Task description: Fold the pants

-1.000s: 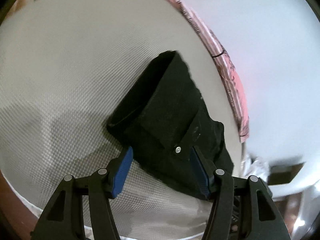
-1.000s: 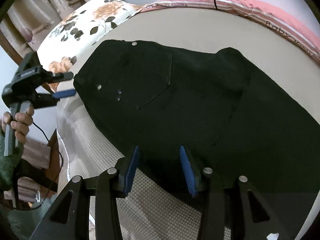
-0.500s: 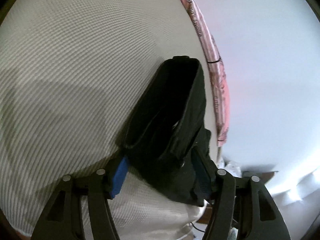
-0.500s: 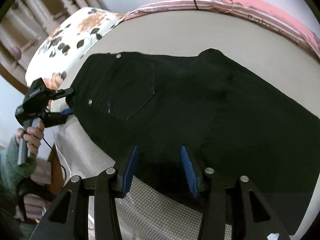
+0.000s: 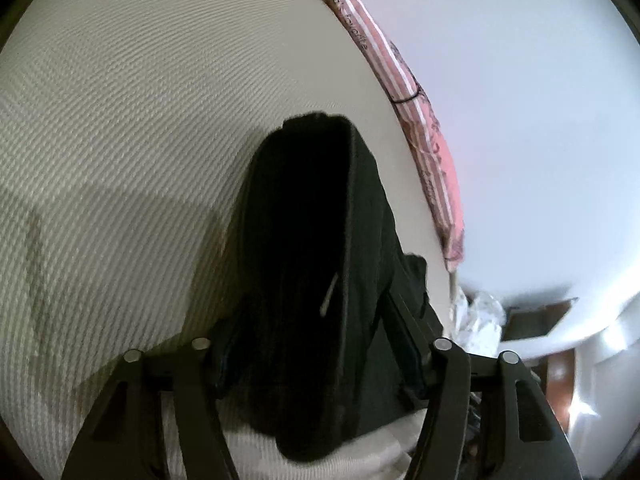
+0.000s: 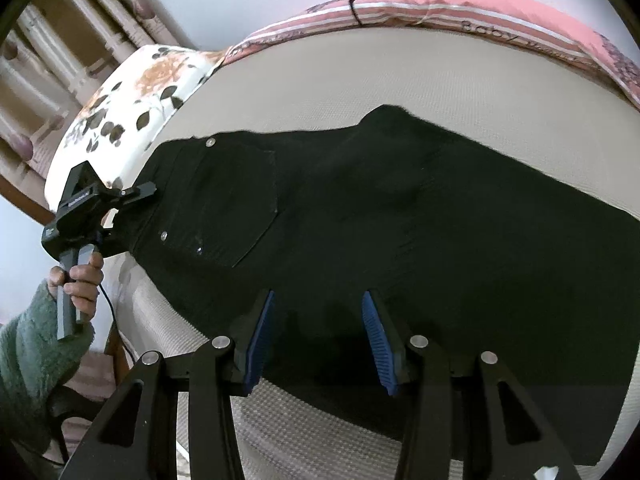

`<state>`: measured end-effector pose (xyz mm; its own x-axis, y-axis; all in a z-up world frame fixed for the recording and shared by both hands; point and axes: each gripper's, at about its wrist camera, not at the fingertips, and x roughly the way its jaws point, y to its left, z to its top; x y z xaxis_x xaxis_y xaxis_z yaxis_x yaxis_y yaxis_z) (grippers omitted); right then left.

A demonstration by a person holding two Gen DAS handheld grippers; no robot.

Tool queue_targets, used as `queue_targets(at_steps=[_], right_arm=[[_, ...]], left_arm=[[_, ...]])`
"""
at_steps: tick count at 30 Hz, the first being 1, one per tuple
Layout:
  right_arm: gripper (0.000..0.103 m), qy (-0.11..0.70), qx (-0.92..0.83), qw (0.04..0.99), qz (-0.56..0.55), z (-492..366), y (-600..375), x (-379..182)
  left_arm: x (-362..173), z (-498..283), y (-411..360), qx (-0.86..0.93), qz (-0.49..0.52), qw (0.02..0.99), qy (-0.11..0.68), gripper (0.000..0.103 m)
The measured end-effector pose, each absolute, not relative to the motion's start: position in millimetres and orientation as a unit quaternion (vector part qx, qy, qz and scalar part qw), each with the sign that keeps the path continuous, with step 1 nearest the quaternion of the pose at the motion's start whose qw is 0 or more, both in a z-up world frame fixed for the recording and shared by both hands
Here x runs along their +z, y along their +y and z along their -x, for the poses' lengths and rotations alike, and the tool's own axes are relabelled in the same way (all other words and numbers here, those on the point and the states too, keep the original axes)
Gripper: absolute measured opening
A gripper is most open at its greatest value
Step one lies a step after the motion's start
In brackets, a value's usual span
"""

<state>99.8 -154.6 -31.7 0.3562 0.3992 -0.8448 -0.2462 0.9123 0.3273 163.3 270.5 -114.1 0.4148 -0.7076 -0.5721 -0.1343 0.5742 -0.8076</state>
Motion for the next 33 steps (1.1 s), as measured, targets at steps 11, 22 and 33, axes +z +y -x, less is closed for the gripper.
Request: queue_targets(at_steps=[11, 22, 33], right_arm=[[0.043, 0.493, 0.155, 0.848, -0.117, -88.1, -214.8, -7.4], [0.049, 0.454, 0.09, 0.87, -0.172, -61.6, -305.7, 11.5], [0.049, 0.456, 0.042, 0.861, -0.223, -40.7, -384.4, 12.3]], left_arm=[[-51.1, -157.8, 230.3, -0.176, 0.337, 0.794, 0.474, 0.02], [49.3, -150.2, 72.6, -0.309, 0.247, 0.809, 0.434, 0.02], [18.2, -150.9, -107.1, -0.351, 0.098, 0.783, 0.504, 0.02]])
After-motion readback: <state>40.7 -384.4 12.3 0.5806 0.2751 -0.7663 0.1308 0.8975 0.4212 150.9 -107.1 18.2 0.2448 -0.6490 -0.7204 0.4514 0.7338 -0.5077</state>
